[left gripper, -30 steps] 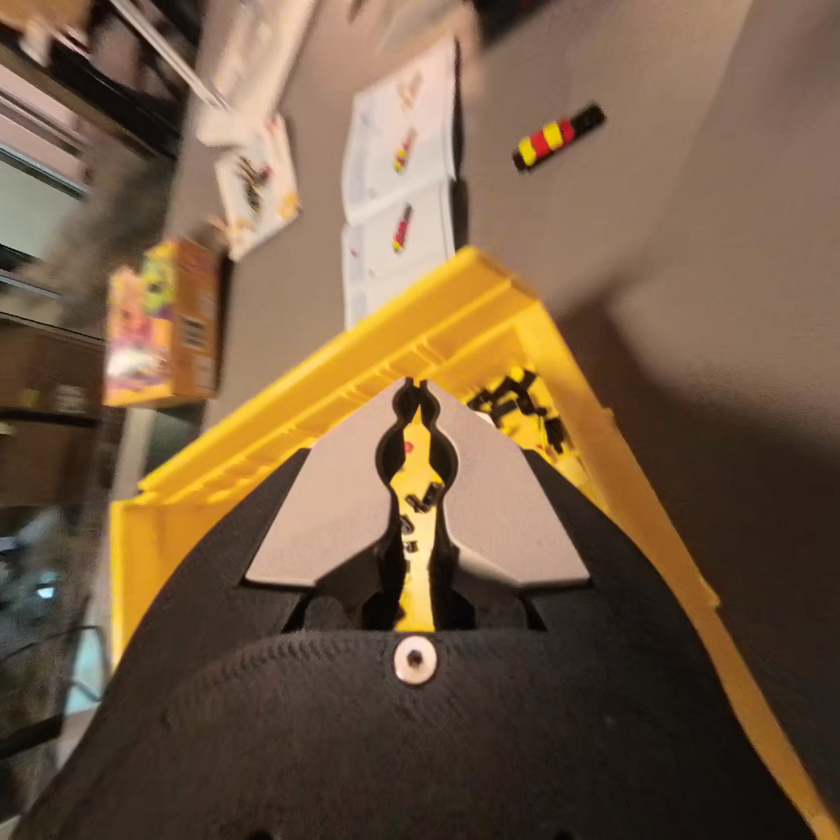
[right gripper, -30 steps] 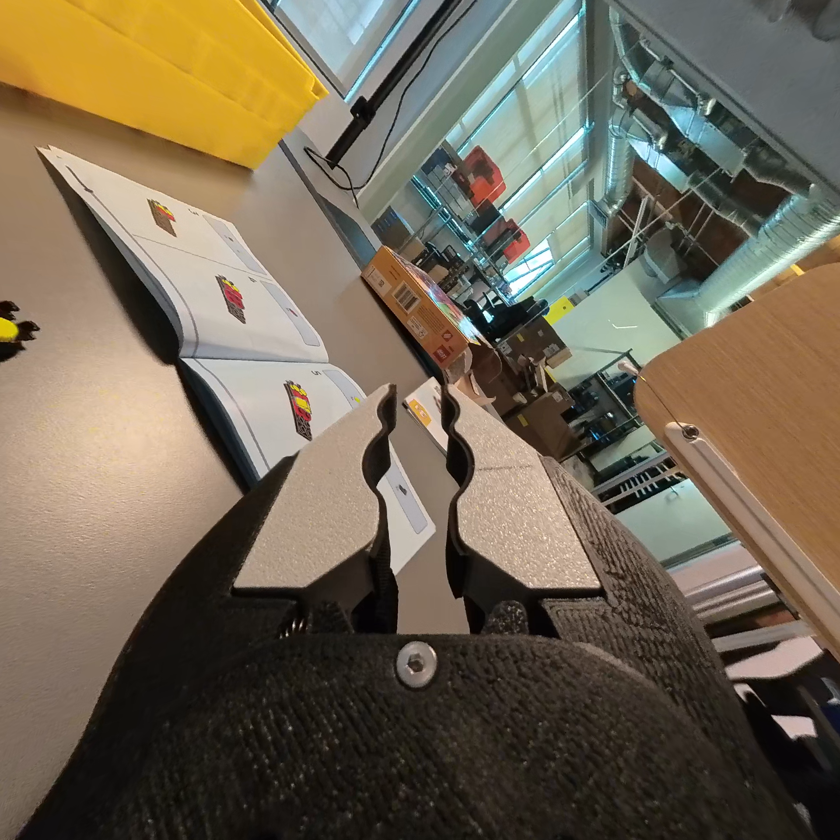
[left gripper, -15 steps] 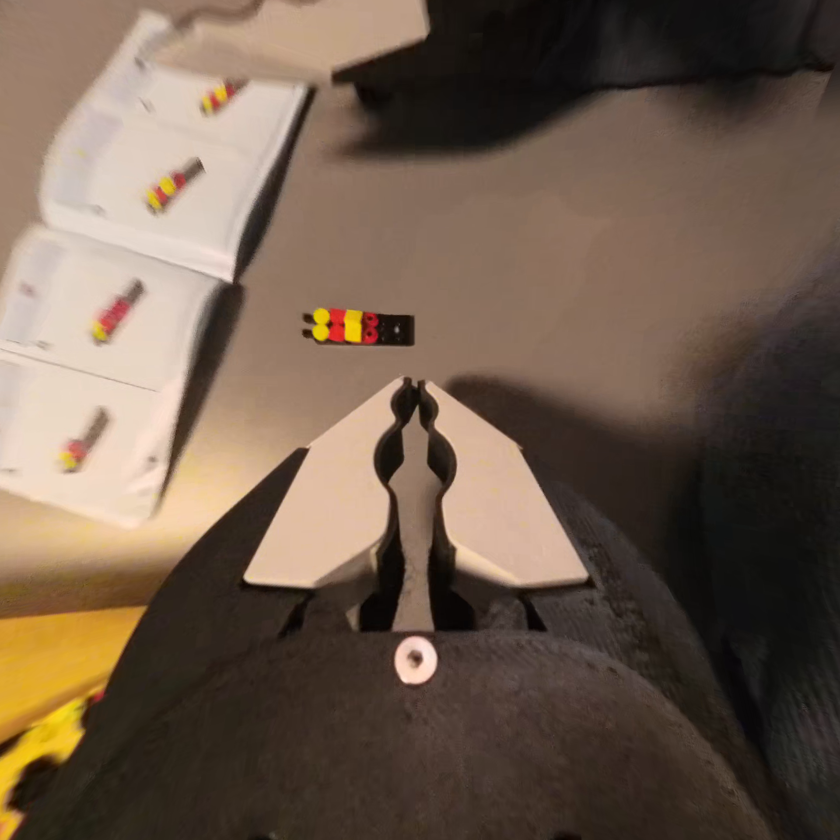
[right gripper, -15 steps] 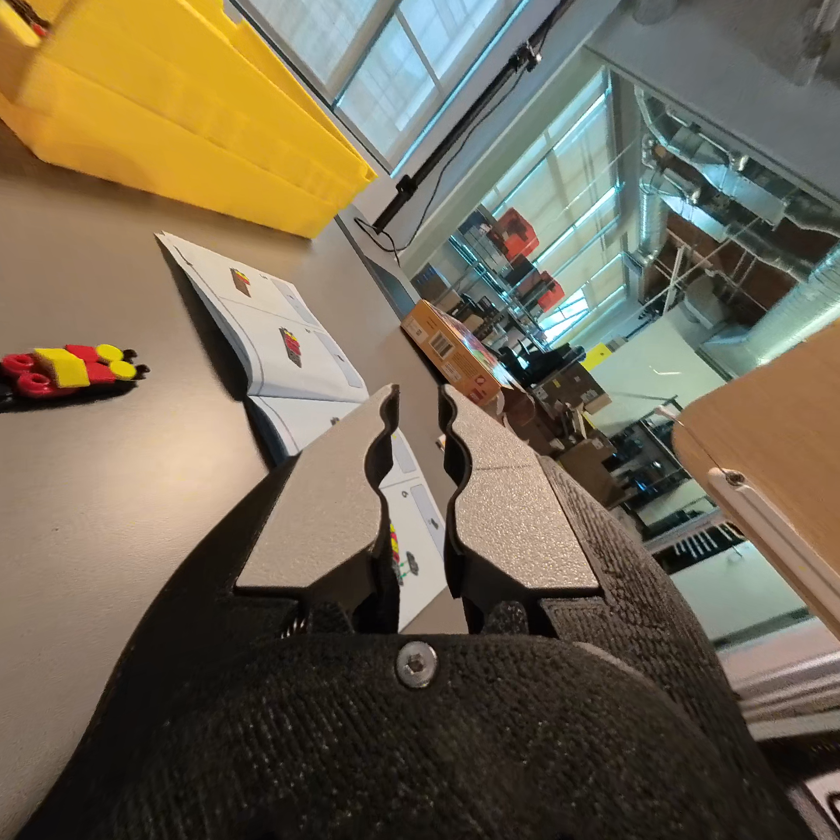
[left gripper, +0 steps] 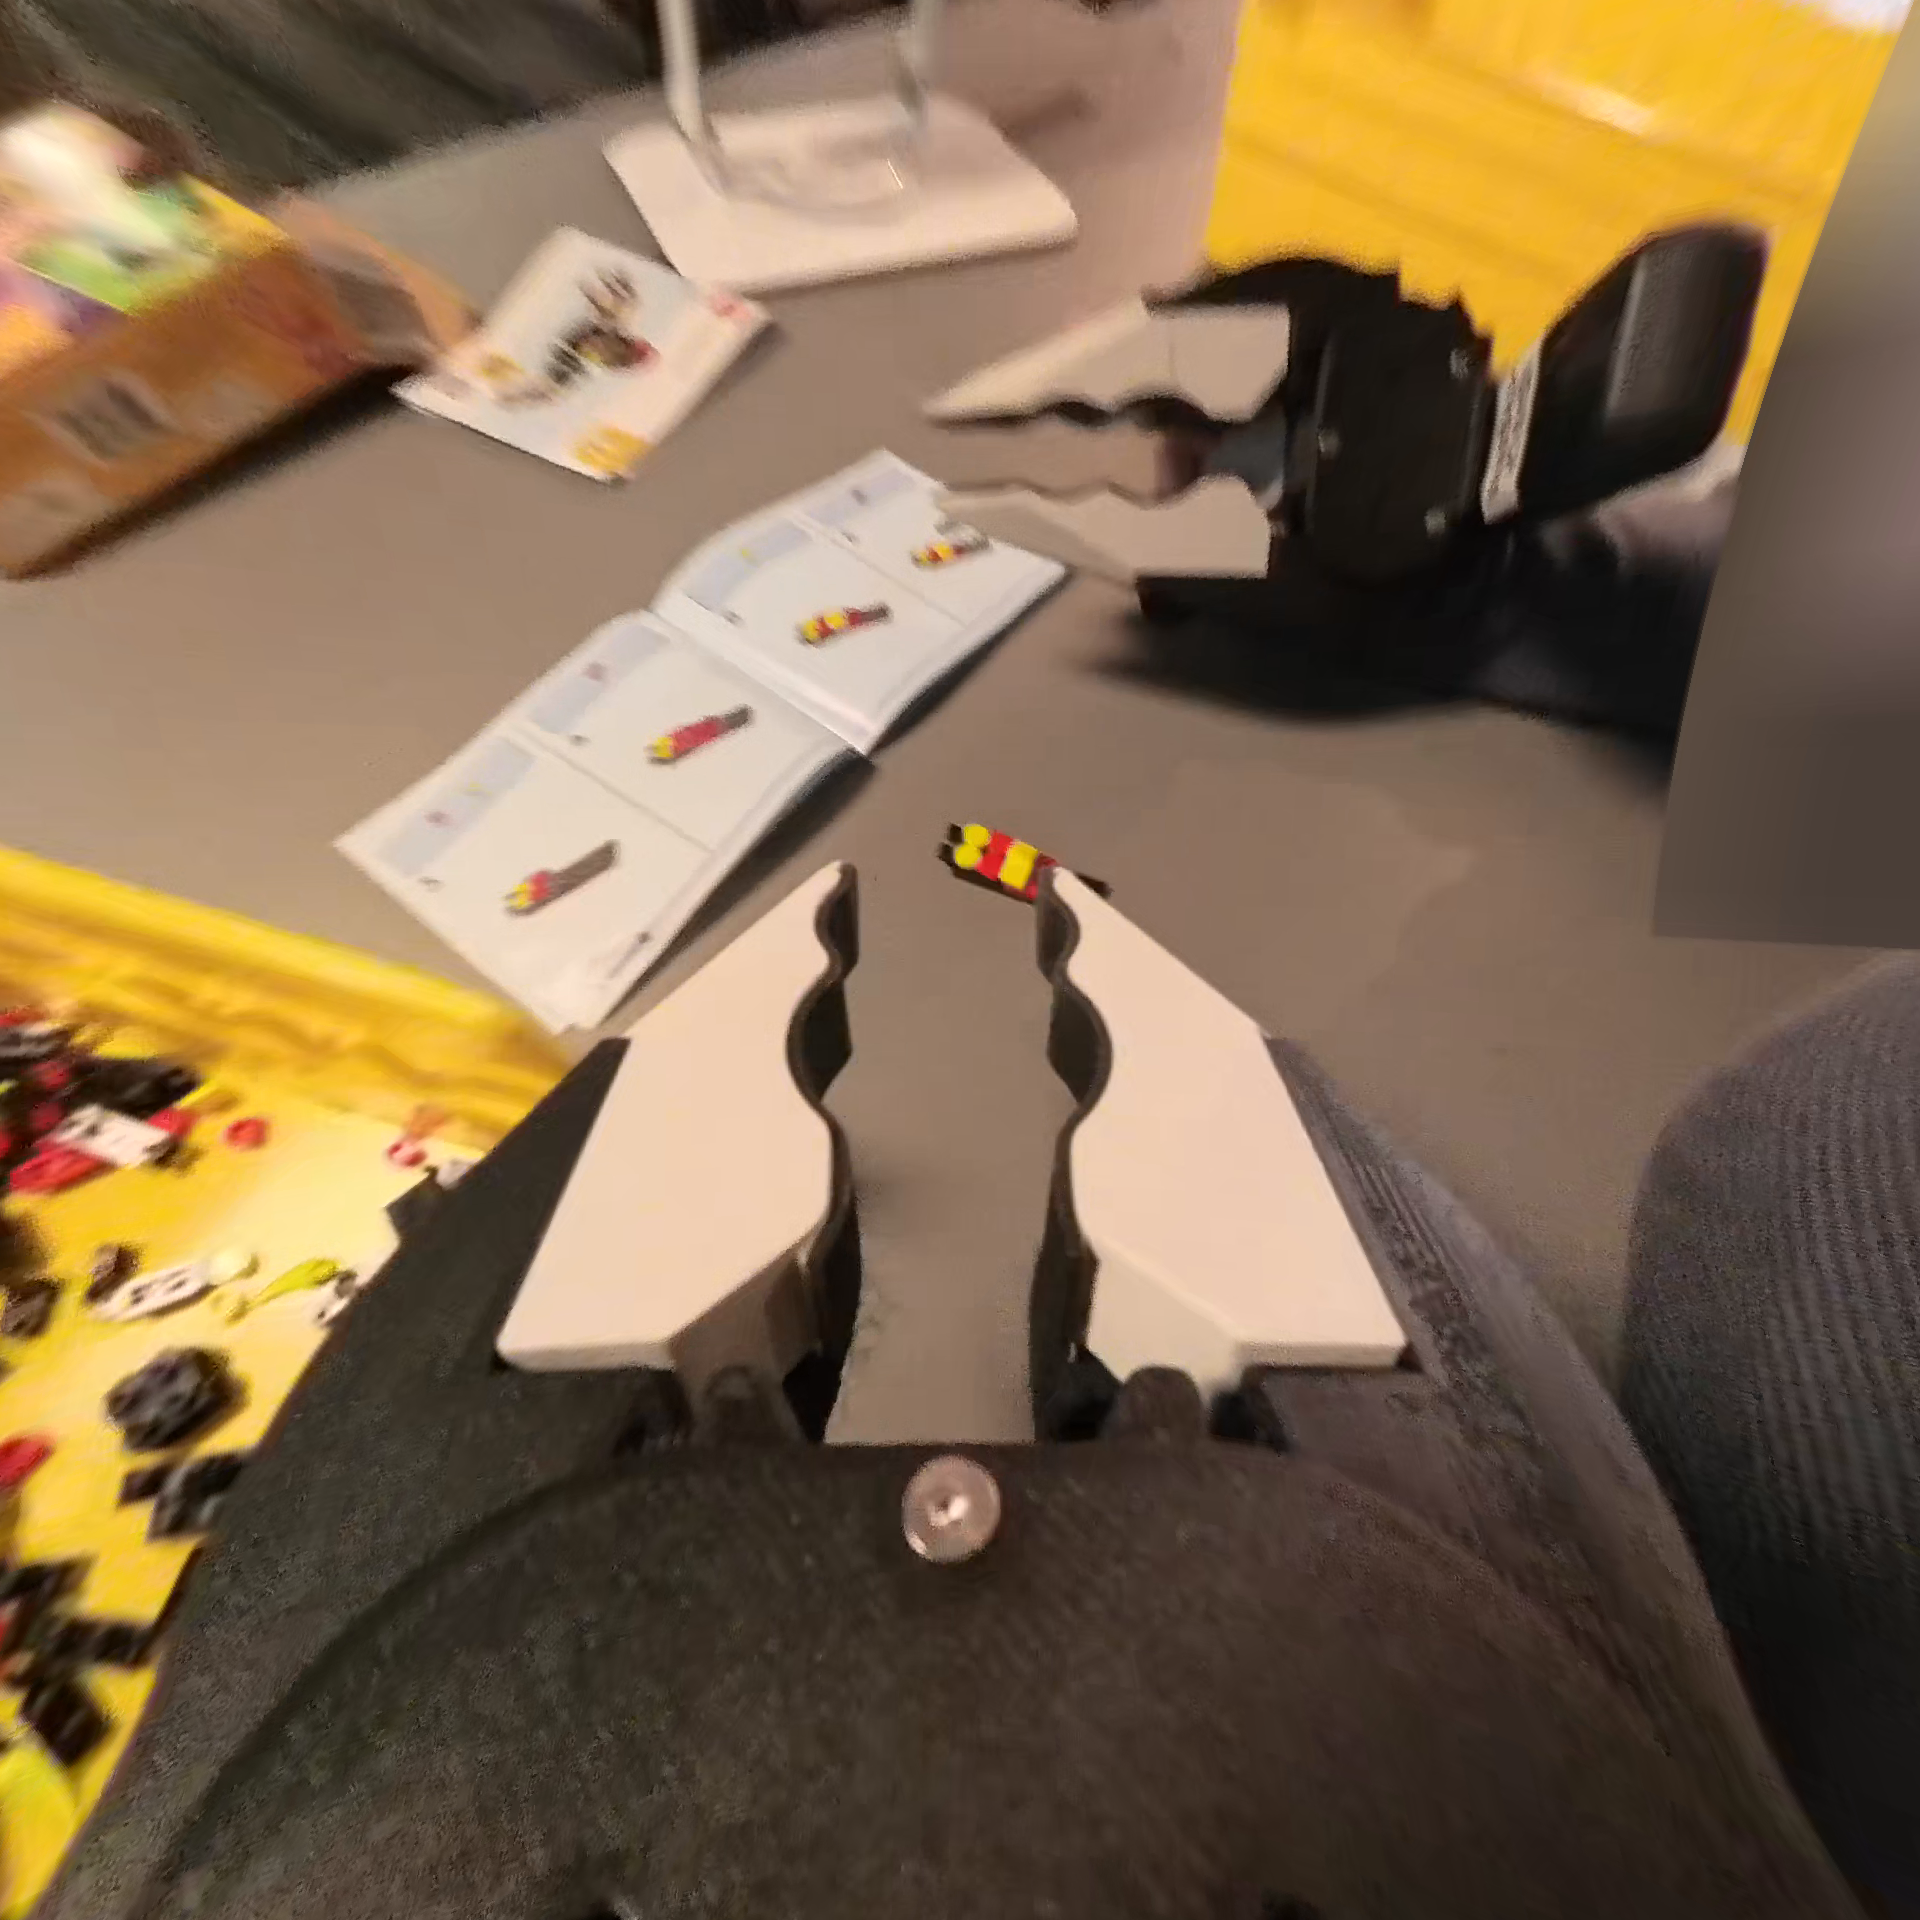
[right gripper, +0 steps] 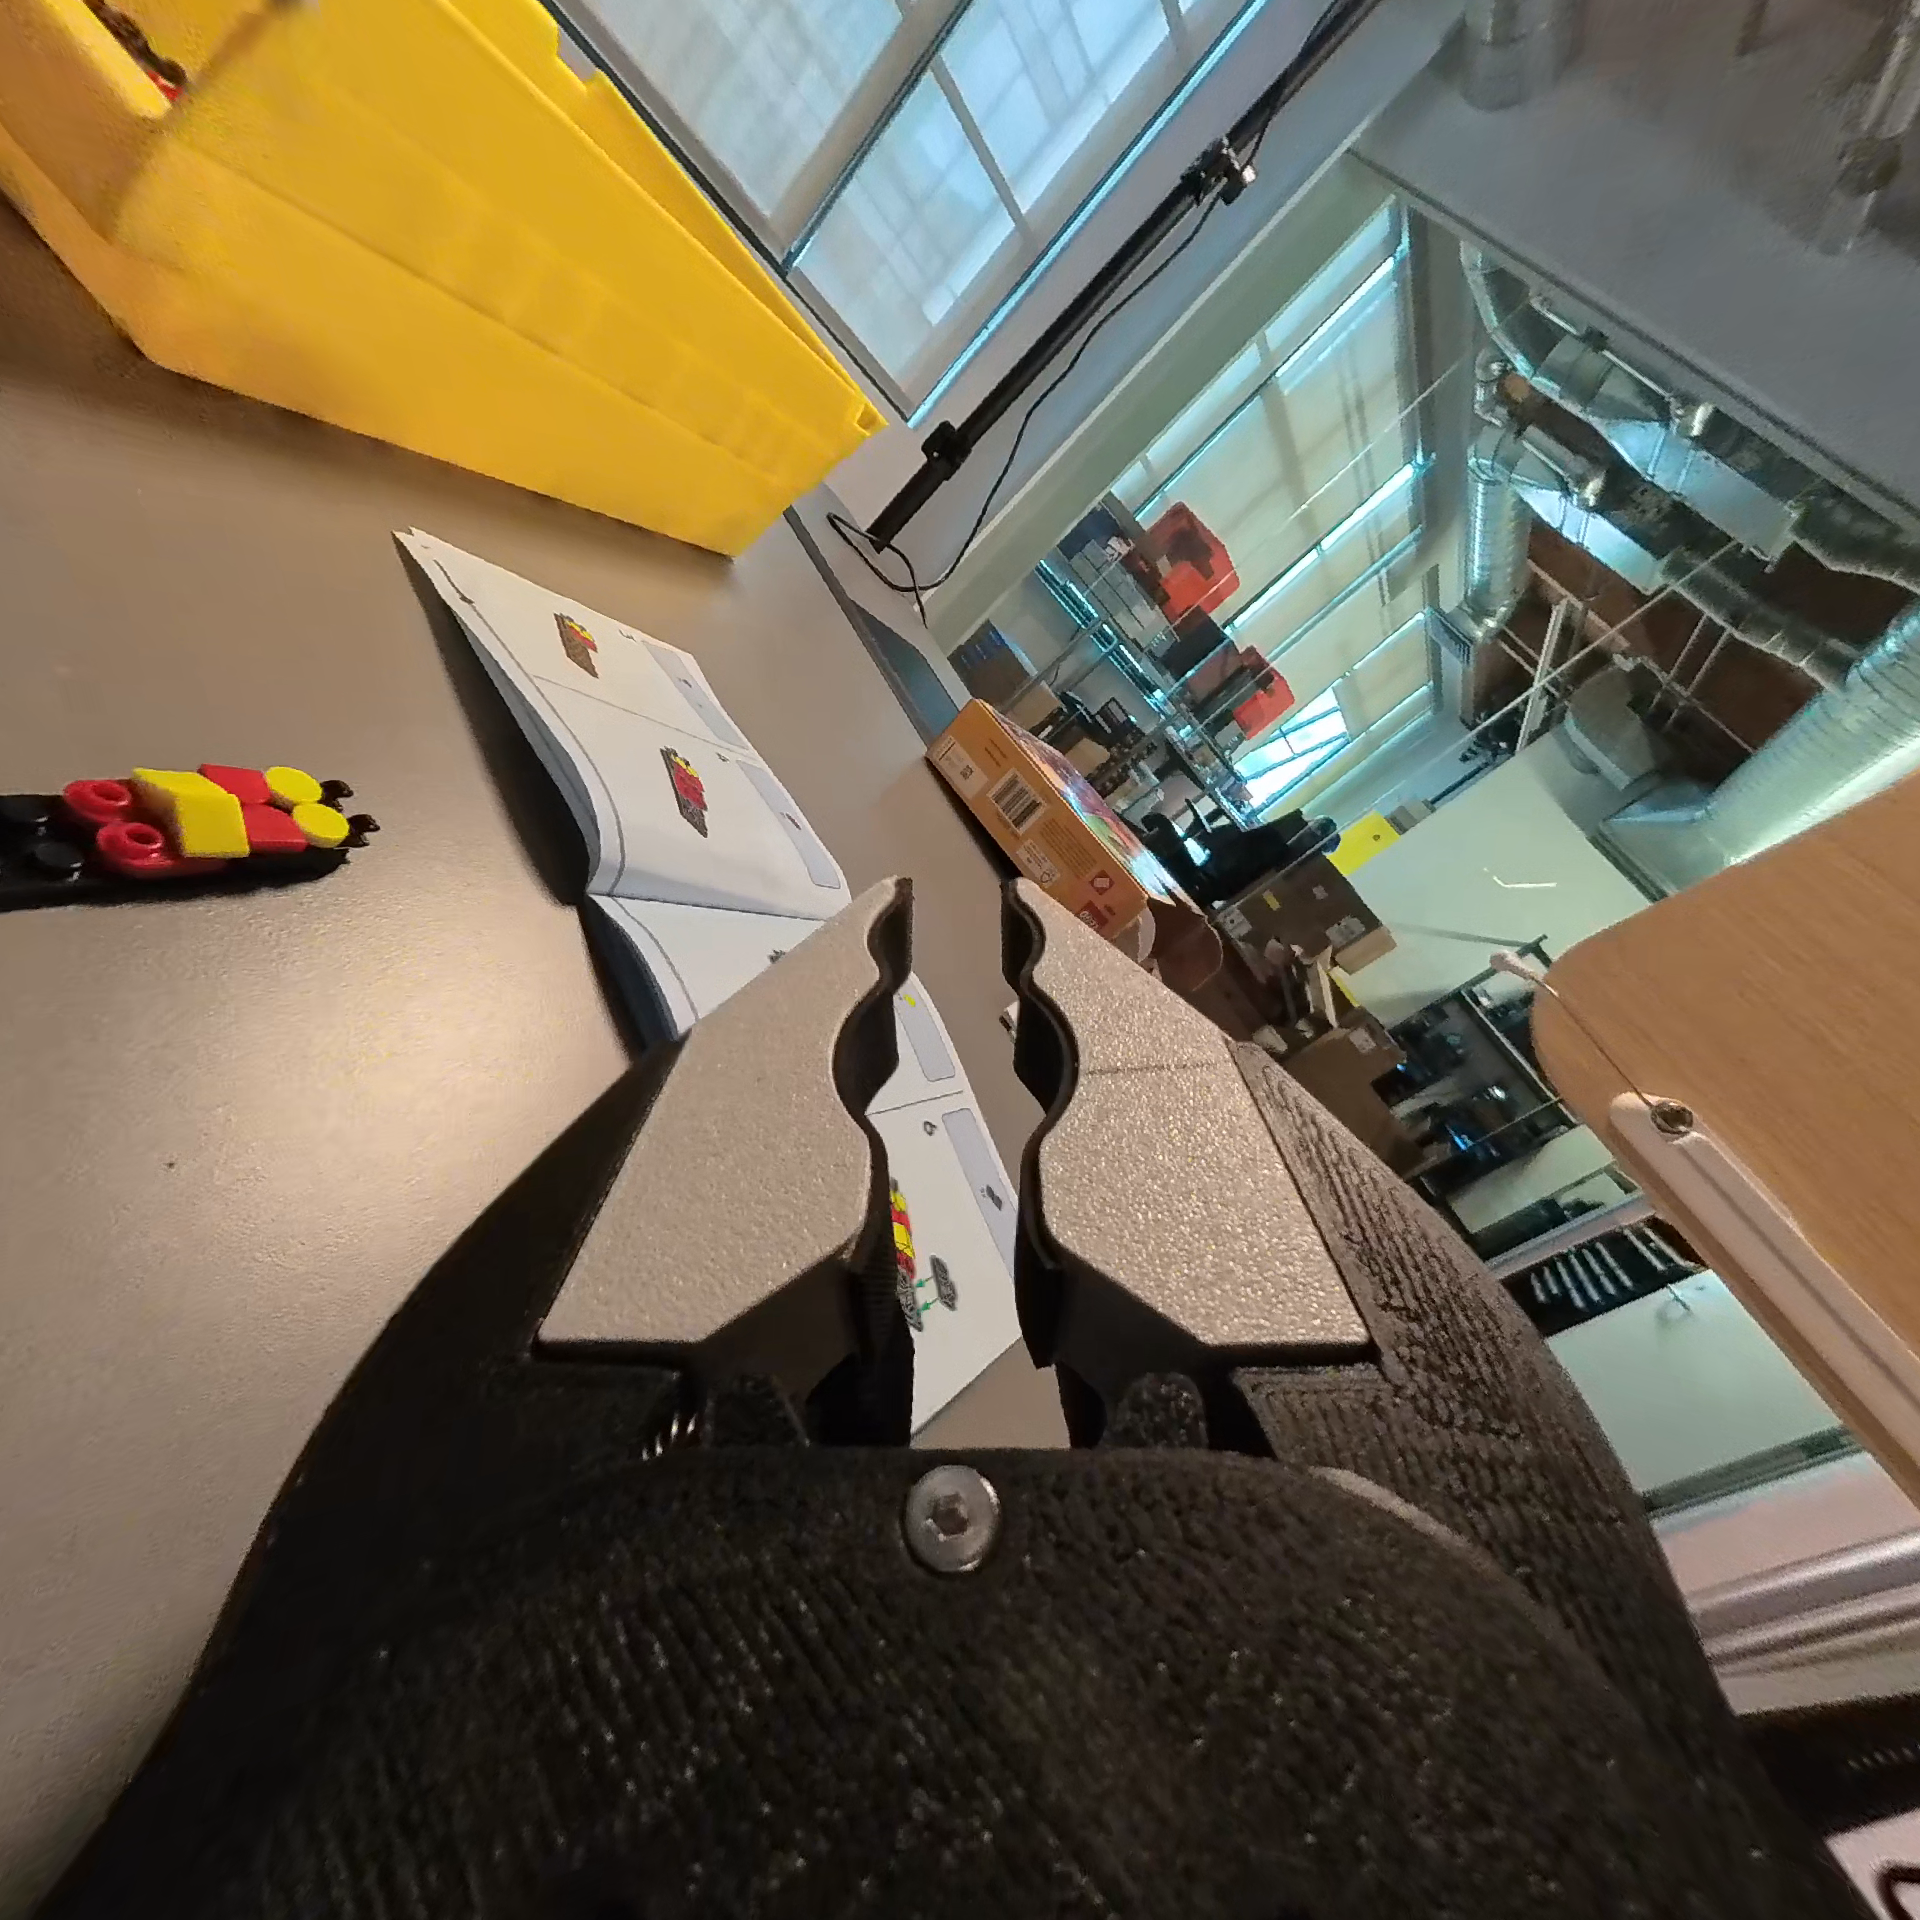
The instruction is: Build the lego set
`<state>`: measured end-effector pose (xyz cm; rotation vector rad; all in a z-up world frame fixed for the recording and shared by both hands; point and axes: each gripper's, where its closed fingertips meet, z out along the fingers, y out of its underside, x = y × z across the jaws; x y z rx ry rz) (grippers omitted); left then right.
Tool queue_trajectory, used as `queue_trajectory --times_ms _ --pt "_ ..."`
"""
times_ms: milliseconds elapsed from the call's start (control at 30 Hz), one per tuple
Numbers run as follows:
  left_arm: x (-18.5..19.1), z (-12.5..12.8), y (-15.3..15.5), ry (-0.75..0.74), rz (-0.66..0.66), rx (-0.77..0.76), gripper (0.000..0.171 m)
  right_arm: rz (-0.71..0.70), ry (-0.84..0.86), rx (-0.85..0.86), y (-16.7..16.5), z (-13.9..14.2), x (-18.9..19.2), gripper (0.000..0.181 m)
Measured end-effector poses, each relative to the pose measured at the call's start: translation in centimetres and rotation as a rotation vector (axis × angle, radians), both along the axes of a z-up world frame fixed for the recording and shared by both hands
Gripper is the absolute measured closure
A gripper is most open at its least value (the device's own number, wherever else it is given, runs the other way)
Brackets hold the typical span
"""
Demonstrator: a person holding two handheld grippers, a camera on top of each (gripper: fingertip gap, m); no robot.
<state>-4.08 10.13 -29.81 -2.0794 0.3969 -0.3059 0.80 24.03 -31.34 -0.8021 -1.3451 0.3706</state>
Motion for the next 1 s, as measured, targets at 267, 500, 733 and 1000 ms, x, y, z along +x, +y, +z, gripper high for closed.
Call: queue_trajectory --times_ms 267,500,733,1000 --pt "-12.2 4.0 -5.8 0.171 0.483 0.203 0.139 -0.024 -0.038 0.050 0.2 -0.6 -0.1 0.166" --pt "-21.5 2.7 -11.9 0.008 0.781 0.188 0.098 -0.139 -0.079 0.117 1.8 -1.0 -0.3 0.165" --pt "-21.6 -2.4 -11.5 -0.263 0.709 0.016 0.094 -0.163 0.059 -0.026 -1.9 2.8 -2.0 0.150" --pt "-22.2 -4.0 -12.5 -0.111 0.728 -0.012 0.144 -0.071 -0.026 -0.646 -11.2 2.1 -13.8 0.141"
